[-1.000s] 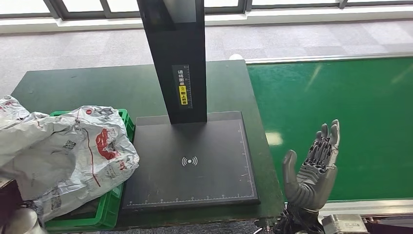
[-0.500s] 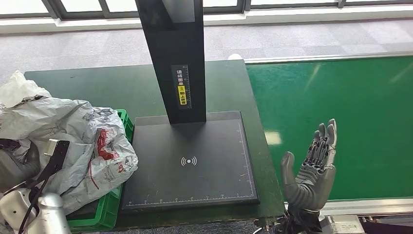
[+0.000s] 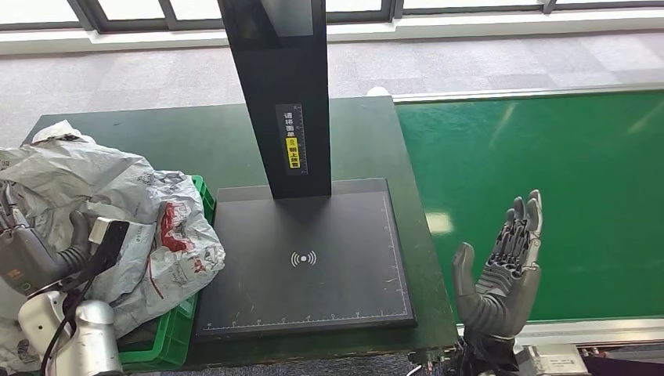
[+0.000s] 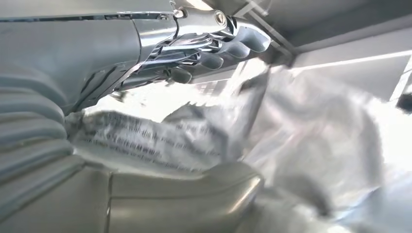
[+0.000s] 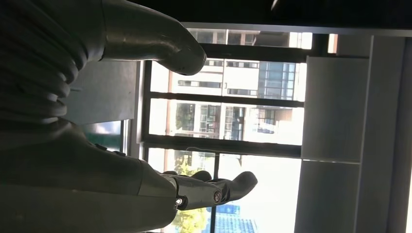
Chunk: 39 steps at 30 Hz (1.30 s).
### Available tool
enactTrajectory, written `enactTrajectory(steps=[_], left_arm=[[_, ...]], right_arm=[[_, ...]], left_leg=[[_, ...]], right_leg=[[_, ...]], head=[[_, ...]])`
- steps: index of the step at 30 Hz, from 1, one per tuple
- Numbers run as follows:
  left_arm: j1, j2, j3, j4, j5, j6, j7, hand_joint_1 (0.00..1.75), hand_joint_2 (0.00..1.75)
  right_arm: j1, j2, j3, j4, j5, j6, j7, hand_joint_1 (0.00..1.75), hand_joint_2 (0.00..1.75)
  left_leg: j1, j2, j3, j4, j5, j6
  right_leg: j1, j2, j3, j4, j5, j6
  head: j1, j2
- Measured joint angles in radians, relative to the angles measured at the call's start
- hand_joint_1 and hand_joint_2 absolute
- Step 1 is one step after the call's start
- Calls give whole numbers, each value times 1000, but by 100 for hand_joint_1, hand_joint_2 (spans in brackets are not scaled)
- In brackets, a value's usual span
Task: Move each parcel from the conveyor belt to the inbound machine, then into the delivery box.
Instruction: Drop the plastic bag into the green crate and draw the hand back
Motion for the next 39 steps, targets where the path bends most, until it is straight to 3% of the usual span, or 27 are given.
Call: enactTrajectory(steps=[8, 11, 15, 20, 24, 30, 39], left_arm=[[10, -70, 34, -101, 304, 0, -314, 0, 0], [40, -110, 25, -185, 479, 0, -378, 0, 0], [104, -143, -60, -330, 645, 0, -381, 0, 0], [198, -132, -253, -502, 844, 0, -382, 0, 0], [244, -123, -357, -573, 867, 0, -382, 0, 0], [275, -121, -417, -618, 868, 0, -382, 0, 0], [287, -121, -437, -633, 868, 0, -382, 0, 0]], right_arm=[[-16, 7, 0, 22, -1, -4, 0, 0, 175], [-19, 12, 0, 28, 1, -15, 0, 0, 175], [-16, 15, 0, 31, 4, -38, 0, 0, 0], [-5, 19, -13, 31, 0, -42, 0, 0, 0], [-2, 20, -16, 31, 0, -42, 0, 0, 0], [0, 20, -17, 31, 0, -42, 0, 0, 0], [0, 20, -17, 31, 0, -42, 0, 0, 0]], left_leg=[[0, -1, -1, 0, 0, 0], [0, 0, -1, 0, 0, 0], [0, 0, -1, 0, -1, 0], [0, 0, -2, 0, -1, 1], [0, 0, -2, 0, -1, 1], [0, 0, -1, 0, -1, 1], [0, 0, -1, 0, -1, 1]], right_leg=[[0, 0, 0, 0, 0, 0], [0, 1, -1, 0, 0, 0], [0, 0, -2, -1, -1, 0], [0, 0, -1, -1, -1, 1], [0, -1, -1, -1, -1, 1], [0, -1, -1, -1, 0, 1], [0, -1, -1, -1, 0, 1]], head=[[0, 0], [0, 0], [0, 0], [0, 0], [0, 0], [0, 0], [0, 0]])
